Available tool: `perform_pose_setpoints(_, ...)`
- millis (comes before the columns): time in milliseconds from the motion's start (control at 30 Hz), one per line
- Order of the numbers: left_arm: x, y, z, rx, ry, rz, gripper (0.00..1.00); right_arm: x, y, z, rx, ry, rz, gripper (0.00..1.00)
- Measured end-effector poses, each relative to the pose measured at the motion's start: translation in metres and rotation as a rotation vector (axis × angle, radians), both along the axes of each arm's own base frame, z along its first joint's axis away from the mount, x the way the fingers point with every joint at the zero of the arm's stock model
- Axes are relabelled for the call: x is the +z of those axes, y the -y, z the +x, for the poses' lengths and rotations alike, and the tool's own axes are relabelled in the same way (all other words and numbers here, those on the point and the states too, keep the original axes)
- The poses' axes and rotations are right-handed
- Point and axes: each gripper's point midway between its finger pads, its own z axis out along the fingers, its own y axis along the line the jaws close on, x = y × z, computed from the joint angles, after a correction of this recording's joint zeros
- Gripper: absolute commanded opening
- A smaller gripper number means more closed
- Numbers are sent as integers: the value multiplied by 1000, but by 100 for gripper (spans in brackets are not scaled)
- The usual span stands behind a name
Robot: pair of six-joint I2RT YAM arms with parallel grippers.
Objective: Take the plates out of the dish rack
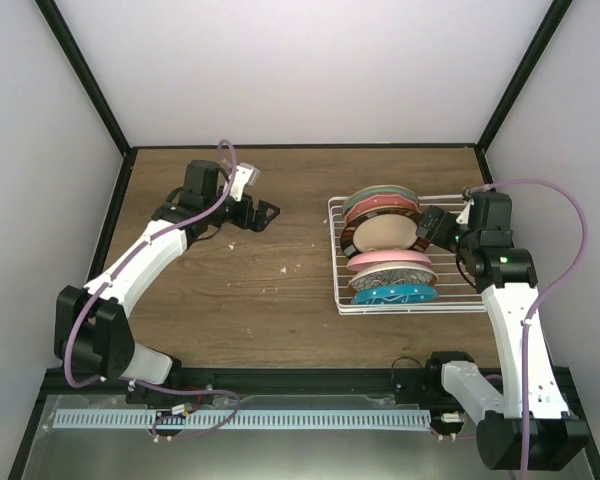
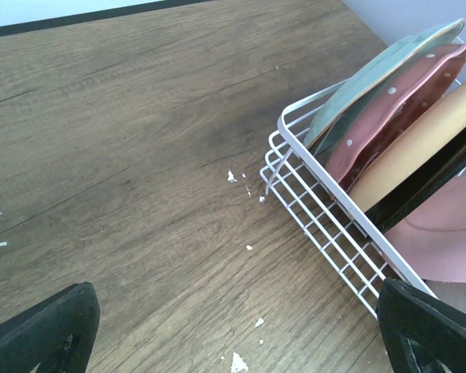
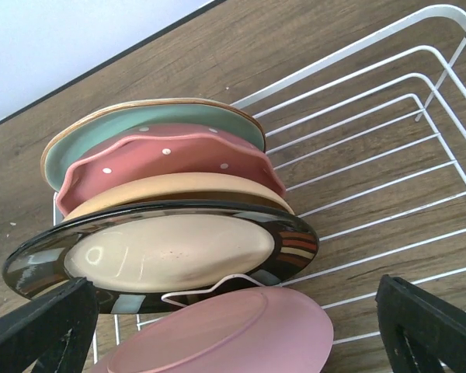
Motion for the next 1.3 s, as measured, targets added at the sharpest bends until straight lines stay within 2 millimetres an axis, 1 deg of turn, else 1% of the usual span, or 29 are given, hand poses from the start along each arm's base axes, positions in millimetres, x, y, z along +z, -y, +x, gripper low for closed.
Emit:
perform_pose_setpoints(233,-2,0,-3,-13,-15,3,100,4,-3,-3,29,27,-11,100)
perform_pose_setpoints(333,3,1,-3,-34,-24,-27,100,3,-5,-5,51,31,-22,100)
perform_pose_setpoints(500,5,-8,2,-29,-52,-81,100,11,-8,-9,79,70,-29,100)
perform_pose_setpoints(567,8,-4,0,-47,-53,-92,97,15,-8,-10,81,87,-32,100)
perform_pose_setpoints(600,14,1,-1,-66,-44,-96,96,17,-8,-9,80,97,-34,100)
perform_pose_setpoints(633,22,10,-3,-95,-25,-96,95,19,-7,-8,77,106,-36,100)
perform_pose_setpoints(667,35,24,-6,-136,5,-97,95,21,-7,-7,75,113,-37,100)
perform_pose_setpoints(733,67,58,-17,-245,96,-103,95,24,-6,-3,70,121,-37,100)
perform_pose_setpoints(767,87,79,-27,-316,154,-106,95,26,-5,-1,66,122,-38,100)
perform_pose_setpoints(800,103,97,-38,-377,201,-109,94,28,-4,3,60,125,-39,100)
perform_pose_setpoints(833,121,118,-52,-453,260,-112,94,31,-2,6,46,125,-42,100)
perform_pose_setpoints(900,145,151,-77,-578,352,-113,93,39,5,12,4,129,-54,100)
perform_pose_setpoints(933,151,165,-89,-634,388,-105,93,43,9,15,-22,131,-62,100)
perform_pose_setpoints(967,155,176,-99,-682,417,-94,93,47,14,17,-50,132,-72,100)
perform_pose_setpoints(1033,152,195,-115,-762,466,-52,92,59,26,20,-114,138,-99,100)
perform_pose_setpoints(1167,125,218,-147,-887,536,68,90,82,44,25,-218,163,-139,100)
perform_pose_setpoints(1233,114,226,-164,-934,570,114,87,86,50,26,-253,165,-150,100)
perform_pose_setpoints(1300,101,234,-184,-978,603,161,84,86,54,27,-276,157,-156,100)
